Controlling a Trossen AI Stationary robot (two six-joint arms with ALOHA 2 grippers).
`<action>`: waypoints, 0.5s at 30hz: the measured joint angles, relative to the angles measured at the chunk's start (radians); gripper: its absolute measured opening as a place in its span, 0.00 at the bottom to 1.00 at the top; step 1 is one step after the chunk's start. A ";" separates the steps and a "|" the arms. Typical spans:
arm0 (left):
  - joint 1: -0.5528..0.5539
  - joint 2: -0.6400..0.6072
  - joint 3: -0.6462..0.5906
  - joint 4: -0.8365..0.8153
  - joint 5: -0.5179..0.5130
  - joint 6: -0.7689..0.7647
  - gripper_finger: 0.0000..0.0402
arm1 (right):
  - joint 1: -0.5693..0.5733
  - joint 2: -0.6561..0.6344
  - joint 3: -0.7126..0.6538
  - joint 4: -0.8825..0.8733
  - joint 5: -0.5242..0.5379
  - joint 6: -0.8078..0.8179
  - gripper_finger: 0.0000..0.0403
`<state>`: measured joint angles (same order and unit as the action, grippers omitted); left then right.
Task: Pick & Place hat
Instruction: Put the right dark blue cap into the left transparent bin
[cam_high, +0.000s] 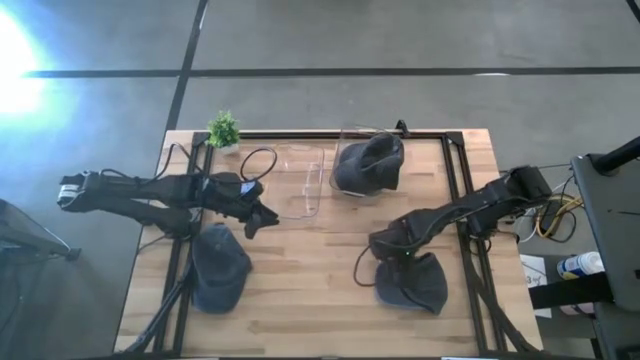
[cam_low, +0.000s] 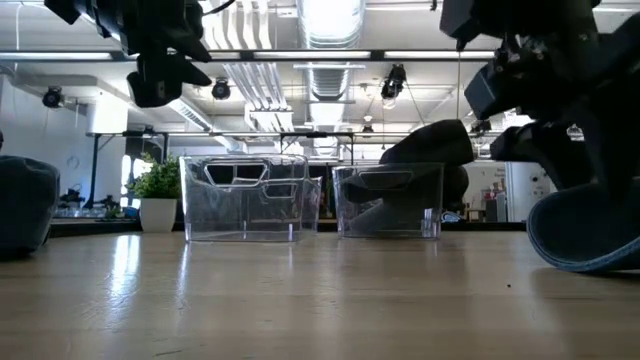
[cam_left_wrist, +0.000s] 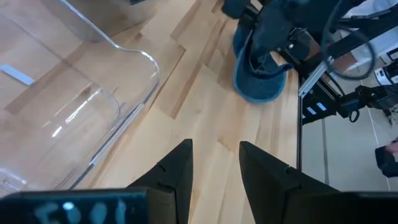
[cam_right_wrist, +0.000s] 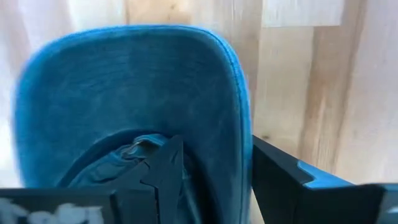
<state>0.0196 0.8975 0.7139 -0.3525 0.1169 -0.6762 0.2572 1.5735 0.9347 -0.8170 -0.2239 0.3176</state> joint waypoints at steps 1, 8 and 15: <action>0.000 0.000 0.000 0.000 0.000 0.000 0.31 | -0.001 0.014 -0.001 0.002 -0.001 -0.008 0.41; 0.000 -0.011 0.000 -0.098 -0.001 0.000 0.31 | -0.013 0.108 -0.002 0.023 -0.107 -0.045 0.31; 0.000 -0.044 0.000 -0.279 -0.001 -0.010 0.31 | -0.019 0.112 0.042 0.019 -0.125 -0.042 0.05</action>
<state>0.0196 0.8532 0.7139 -0.6317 0.1154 -0.6861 0.2385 1.6858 0.9763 -0.7975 -0.3485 0.2753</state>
